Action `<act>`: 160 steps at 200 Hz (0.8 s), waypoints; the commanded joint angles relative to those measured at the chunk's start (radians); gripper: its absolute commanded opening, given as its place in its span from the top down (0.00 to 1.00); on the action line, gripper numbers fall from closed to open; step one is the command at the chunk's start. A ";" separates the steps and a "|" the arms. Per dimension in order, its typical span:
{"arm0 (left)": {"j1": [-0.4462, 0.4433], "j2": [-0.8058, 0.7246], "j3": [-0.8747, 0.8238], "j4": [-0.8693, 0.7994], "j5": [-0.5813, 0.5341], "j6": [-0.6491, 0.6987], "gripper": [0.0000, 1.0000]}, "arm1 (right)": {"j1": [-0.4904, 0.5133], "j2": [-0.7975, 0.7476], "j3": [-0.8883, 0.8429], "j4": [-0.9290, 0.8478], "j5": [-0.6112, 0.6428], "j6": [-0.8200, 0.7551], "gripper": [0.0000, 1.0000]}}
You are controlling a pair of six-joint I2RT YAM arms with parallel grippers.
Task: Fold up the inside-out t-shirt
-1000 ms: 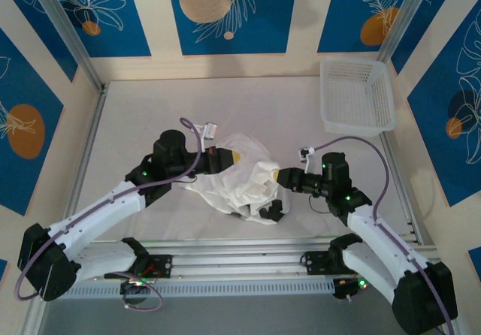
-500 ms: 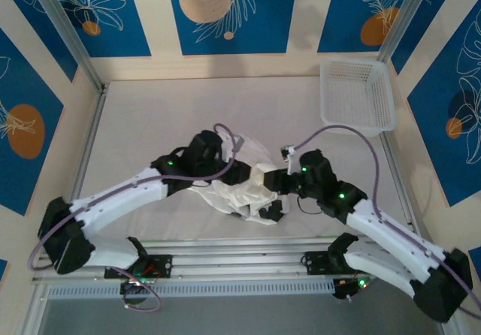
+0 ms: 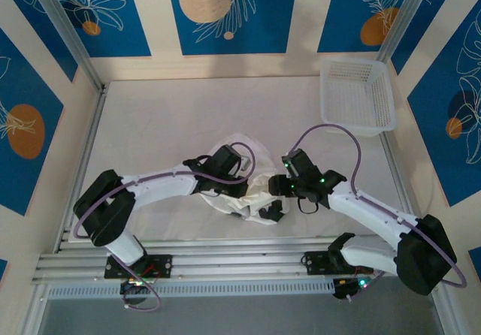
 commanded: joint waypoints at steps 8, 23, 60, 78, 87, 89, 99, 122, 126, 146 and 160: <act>0.040 -0.041 -0.035 0.119 0.125 -0.043 1.00 | -0.004 0.029 0.021 0.112 -0.136 -0.096 0.40; 0.058 -0.058 -0.039 0.136 0.162 -0.060 1.00 | -0.008 0.070 0.042 0.118 -0.106 -0.111 0.40; 0.104 -0.108 -0.085 0.196 0.218 -0.106 1.00 | -0.030 0.171 0.073 0.130 -0.060 -0.119 0.46; 0.136 -0.124 -0.105 0.234 0.248 -0.135 1.00 | -0.051 0.183 0.086 0.139 -0.127 -0.105 0.79; 0.160 -0.130 -0.113 0.245 0.261 -0.143 1.00 | -0.051 0.168 0.087 0.153 -0.189 -0.108 0.90; 0.165 -0.131 -0.116 0.246 0.262 -0.144 1.00 | -0.051 0.163 0.087 0.156 -0.207 -0.109 0.92; 0.194 -0.133 -0.125 0.249 0.260 -0.142 1.00 | -0.053 0.135 0.084 0.167 -0.283 -0.107 1.00; 0.271 -0.098 -0.139 0.261 0.248 -0.124 1.00 | -0.068 0.045 0.074 0.175 -0.413 -0.059 1.00; 0.282 -0.088 -0.140 0.264 0.242 -0.120 1.00 | -0.073 0.026 0.067 0.183 -0.434 -0.048 1.00; 0.307 -0.055 -0.142 0.288 0.240 -0.097 1.00 | -0.110 -0.062 0.007 0.286 -0.553 0.033 1.00; 0.307 -0.078 -0.143 0.292 0.238 -0.075 0.84 | -0.144 -0.110 -0.051 0.376 -0.618 0.097 1.00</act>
